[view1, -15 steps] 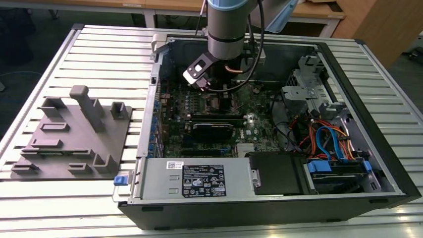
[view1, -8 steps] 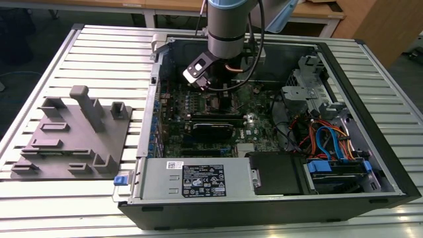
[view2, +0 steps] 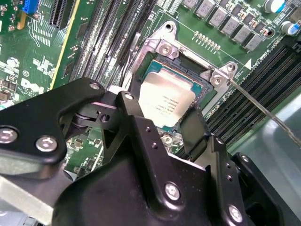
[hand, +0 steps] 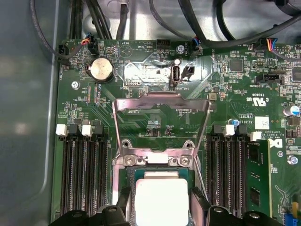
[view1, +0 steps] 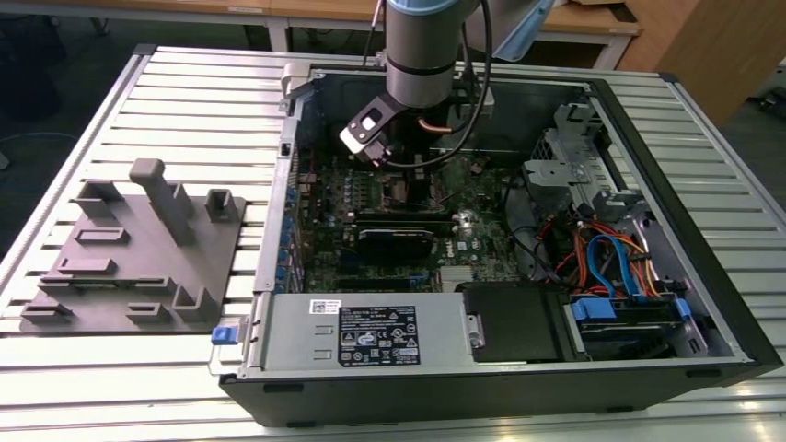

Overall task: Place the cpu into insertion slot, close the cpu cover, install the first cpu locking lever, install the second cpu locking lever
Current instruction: 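Place the cpu into insertion slot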

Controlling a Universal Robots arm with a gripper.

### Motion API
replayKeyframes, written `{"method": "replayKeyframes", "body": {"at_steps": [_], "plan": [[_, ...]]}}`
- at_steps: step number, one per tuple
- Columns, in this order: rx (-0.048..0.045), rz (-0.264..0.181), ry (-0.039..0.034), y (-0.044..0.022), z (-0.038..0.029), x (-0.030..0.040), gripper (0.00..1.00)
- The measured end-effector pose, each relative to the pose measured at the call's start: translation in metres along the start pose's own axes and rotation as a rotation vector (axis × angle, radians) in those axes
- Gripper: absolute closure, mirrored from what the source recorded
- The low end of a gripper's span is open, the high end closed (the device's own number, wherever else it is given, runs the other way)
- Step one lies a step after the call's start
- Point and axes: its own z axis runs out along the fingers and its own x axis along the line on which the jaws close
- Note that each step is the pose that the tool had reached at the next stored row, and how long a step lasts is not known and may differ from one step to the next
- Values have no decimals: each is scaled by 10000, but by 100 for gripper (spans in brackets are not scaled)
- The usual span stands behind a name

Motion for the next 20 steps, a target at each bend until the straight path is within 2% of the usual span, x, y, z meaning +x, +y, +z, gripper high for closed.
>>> {"method": "replayKeyframes", "body": {"at_steps": [9,20], "plan": [[-1,3,6,-9,5,40,39],[0,70,4,-9,3,20,41]]}}
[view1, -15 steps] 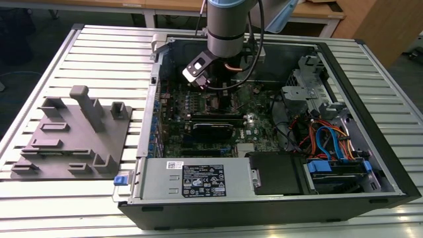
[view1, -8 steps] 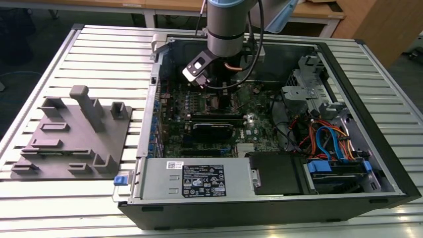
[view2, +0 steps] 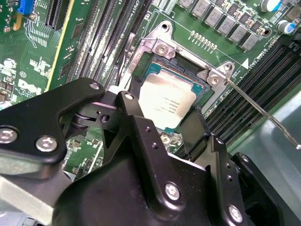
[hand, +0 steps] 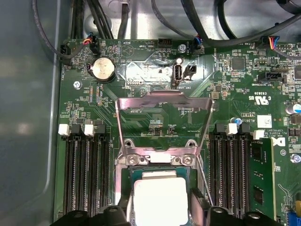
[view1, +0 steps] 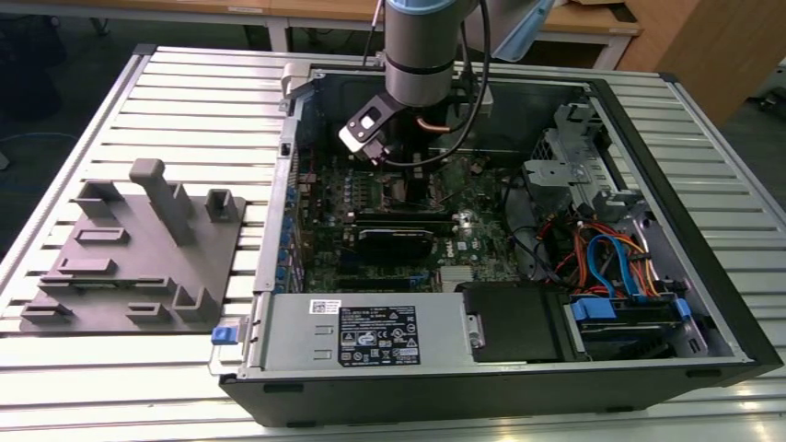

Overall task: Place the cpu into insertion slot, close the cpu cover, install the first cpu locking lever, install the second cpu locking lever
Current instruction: 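Place the cpu into insertion slot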

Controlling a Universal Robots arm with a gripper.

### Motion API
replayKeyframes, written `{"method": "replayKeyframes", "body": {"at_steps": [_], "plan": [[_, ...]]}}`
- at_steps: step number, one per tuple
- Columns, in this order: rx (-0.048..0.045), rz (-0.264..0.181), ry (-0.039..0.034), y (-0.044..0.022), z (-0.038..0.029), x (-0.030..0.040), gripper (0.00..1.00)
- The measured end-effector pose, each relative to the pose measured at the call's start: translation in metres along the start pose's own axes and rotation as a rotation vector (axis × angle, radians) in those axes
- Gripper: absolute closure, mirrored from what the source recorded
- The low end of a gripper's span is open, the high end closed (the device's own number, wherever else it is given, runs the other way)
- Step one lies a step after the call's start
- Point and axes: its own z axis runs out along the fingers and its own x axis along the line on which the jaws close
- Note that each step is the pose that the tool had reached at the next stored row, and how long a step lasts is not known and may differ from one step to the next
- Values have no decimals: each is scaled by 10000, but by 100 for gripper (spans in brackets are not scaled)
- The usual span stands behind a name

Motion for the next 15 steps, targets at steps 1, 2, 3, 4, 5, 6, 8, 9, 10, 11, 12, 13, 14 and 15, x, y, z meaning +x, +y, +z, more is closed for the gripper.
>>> {"method": "replayKeyframes", "body": {"at_steps": [1,2,3,4,5,6,8,9,10,11,12,13,14,15], "plan": [[1,1,-1,0,-1,0,41],[1,0,-1,0,-2,0,41],[1,1,0,0,-3,0,47],[0,0,2,0,-3,0,47],[0,0,3,1,-5,0,47],[1,0,1,1,-8,0,47],[0,1,3,0,-11,0,47],[-1,2,4,-1,-11,0,47],[-1,2,4,-2,-11,0,47],[0,3,4,-2,-11,0,47],[-1,17,3,-3,-11,0,47],[0,40,0,-3,-12,0,47],[1,70,-3,-3,-12,-1,47],[1,100,-5,-4,-12,-1,47]]}}
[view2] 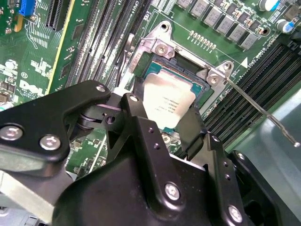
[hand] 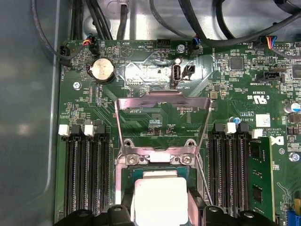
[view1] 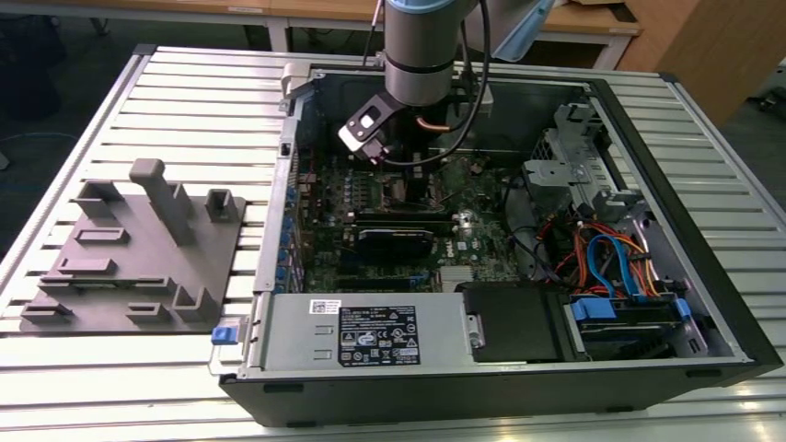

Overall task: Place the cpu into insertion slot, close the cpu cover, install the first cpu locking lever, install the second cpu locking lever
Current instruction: 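Place the cpu into insertion slot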

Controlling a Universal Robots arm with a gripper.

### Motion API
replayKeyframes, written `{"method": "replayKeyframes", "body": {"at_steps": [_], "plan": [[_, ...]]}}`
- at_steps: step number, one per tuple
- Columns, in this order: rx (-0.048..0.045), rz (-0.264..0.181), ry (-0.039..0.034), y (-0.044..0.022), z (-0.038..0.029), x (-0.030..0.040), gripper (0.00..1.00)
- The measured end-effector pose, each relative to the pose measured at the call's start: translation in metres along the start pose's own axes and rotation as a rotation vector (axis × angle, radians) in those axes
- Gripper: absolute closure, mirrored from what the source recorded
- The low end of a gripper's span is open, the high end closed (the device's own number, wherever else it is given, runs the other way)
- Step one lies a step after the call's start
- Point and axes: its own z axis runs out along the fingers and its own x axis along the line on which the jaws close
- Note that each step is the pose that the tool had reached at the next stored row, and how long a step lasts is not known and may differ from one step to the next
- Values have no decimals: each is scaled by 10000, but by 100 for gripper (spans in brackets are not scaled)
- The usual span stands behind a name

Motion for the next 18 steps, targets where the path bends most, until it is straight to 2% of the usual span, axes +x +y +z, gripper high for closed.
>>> {"method": "replayKeyframes", "body": {"at_steps": [18], "plan": [[10,33,-1,-13,17,-1,47]]}}
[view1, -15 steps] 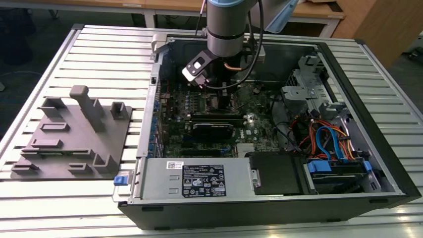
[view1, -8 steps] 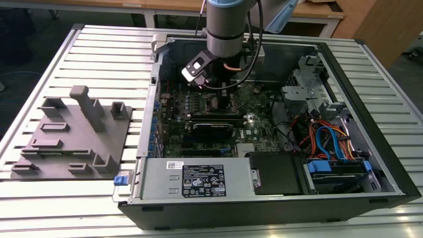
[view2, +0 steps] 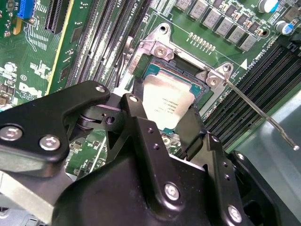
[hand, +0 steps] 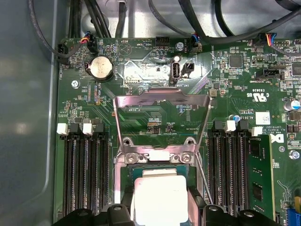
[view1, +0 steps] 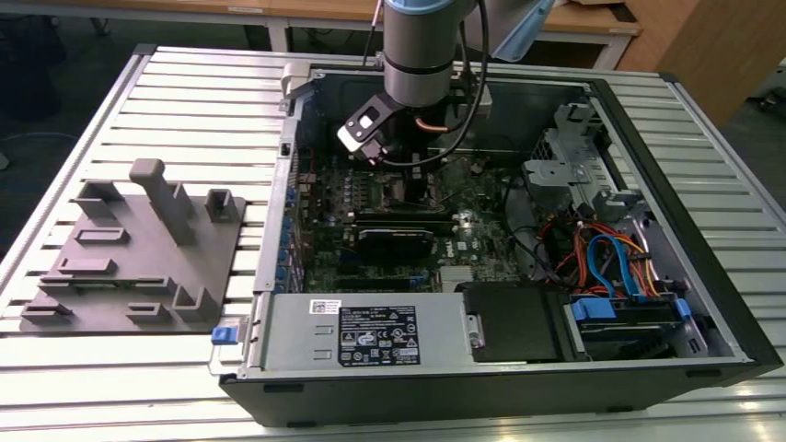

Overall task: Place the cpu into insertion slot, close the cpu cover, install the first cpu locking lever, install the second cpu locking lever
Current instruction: 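Place the cpu into insertion slot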

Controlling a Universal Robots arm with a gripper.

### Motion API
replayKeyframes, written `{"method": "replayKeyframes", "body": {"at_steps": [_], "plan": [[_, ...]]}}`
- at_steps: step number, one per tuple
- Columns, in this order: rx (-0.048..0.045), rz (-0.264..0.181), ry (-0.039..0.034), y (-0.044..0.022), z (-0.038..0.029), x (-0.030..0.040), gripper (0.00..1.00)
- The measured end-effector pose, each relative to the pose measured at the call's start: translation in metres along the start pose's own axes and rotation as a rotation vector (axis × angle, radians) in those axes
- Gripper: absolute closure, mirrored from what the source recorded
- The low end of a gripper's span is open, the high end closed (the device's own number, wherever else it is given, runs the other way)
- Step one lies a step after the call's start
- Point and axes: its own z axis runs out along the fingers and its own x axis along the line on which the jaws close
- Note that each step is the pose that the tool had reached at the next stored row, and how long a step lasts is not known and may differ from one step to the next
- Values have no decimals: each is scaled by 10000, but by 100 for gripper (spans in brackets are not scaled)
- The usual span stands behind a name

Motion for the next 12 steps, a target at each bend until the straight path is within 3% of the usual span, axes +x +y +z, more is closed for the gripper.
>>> {"method": "replayKeyframes", "body": {"at_steps": [4,7,12], "plan": [[-1,2,5,0,2,1,46],[-1,2,2,0,1,0,34],[1,5,-1,-7,-1,0,34]]}}
